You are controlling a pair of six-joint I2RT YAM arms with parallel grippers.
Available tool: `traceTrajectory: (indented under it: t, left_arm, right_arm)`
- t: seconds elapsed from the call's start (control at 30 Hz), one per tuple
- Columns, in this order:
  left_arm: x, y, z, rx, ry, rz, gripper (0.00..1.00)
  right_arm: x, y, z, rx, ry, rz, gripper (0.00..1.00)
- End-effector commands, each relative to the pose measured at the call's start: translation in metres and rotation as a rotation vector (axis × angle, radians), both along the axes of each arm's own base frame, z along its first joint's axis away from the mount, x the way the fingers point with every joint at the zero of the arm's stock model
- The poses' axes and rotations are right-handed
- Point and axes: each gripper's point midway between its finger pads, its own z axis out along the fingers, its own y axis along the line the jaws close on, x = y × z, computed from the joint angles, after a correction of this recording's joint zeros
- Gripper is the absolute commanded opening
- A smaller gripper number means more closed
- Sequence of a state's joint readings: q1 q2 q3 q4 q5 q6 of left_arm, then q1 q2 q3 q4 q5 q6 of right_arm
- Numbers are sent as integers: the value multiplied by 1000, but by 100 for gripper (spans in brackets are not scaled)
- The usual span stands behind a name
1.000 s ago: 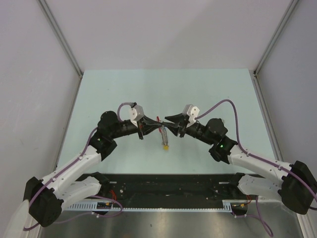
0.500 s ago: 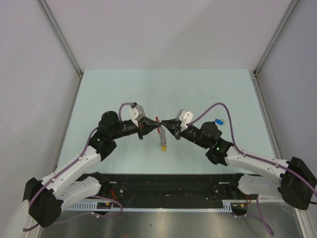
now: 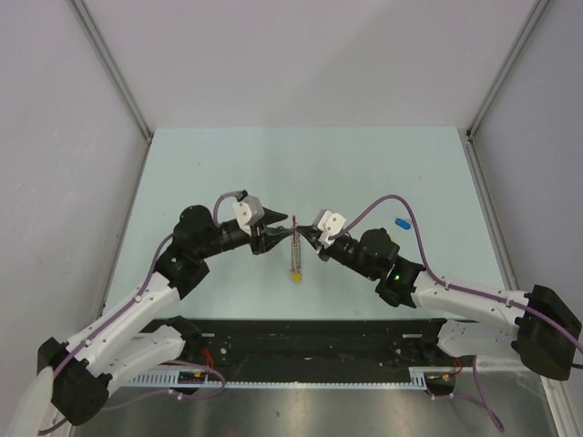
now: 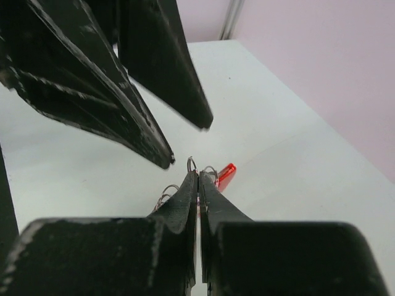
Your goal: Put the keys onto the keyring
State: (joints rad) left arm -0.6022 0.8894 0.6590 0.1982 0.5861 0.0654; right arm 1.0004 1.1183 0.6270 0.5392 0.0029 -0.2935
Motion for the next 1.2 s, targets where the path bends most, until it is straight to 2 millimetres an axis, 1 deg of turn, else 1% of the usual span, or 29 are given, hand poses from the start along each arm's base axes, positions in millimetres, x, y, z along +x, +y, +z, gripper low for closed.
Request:
traceTrajectory:
  t: [0.0,0.03,0.1,0.13,0.27,0.33,0.37,0.43,0.57,0.6,0.67,0.77,0.8,0.83,0.97,1.07,1.1,1.17]
  left_arm:
    - [3,9,30,30,-159,39,49]
    - [3,11,27,56,-181,38,53]
    - [1,14,26,78,-217,30,56]
    - [0,15,22,105,-235,22,56]
    - [-7,13,16,142,-265,-41,56]
    - [-6,11,16,155,-281,-59,56]
    - [-7,11,9,171,-260,-79,56]
    - [-5,9,7,183,-251,-103,54]
    - [-2,4,7,190,-233,-142,50]
    - [-3,3,6,196,-230,-158,49]
    - [-1,2,2,212,-215,-170,47]
    - [0,-1,4,217,-206,-181,44]
    - [-1,-1,8,213,-209,-185,42]
    - [-2,-2,9,211,-207,-192,43]
    - [-2,-3,8,213,-195,-206,39]
    - [-1,-3,5,220,-188,-200,36]
    - [-1,-4,6,219,-187,-203,33]
    - [-2,-5,5,220,-186,-206,29]
  right_arm:
    - [4,-4,40,60,-76,-37,0]
    - [3,-5,41,60,-78,-38,0]
    - [1,-4,40,50,-79,-32,0]
    - [1,-4,39,48,-79,-32,0]
    - [-2,-4,42,43,-98,-22,0]
    - [-4,-3,43,39,-103,-13,0]
    - [-4,-3,46,39,-108,-10,0]
    - [-5,-3,45,29,-114,-5,0]
    - [-9,-4,48,24,-125,11,0]
    - [-13,-2,49,25,-128,36,0]
    - [-16,-1,53,28,-134,50,0]
    - [-18,-1,55,25,-140,60,0]
    - [-18,-1,57,29,-143,61,0]
    - [-19,-1,58,30,-143,63,0]
    - [-23,-3,61,35,-148,70,0]
    - [-25,-5,65,39,-153,73,0]
    - [-25,-6,66,42,-154,72,0]
    - [-27,-6,67,44,-155,75,0]
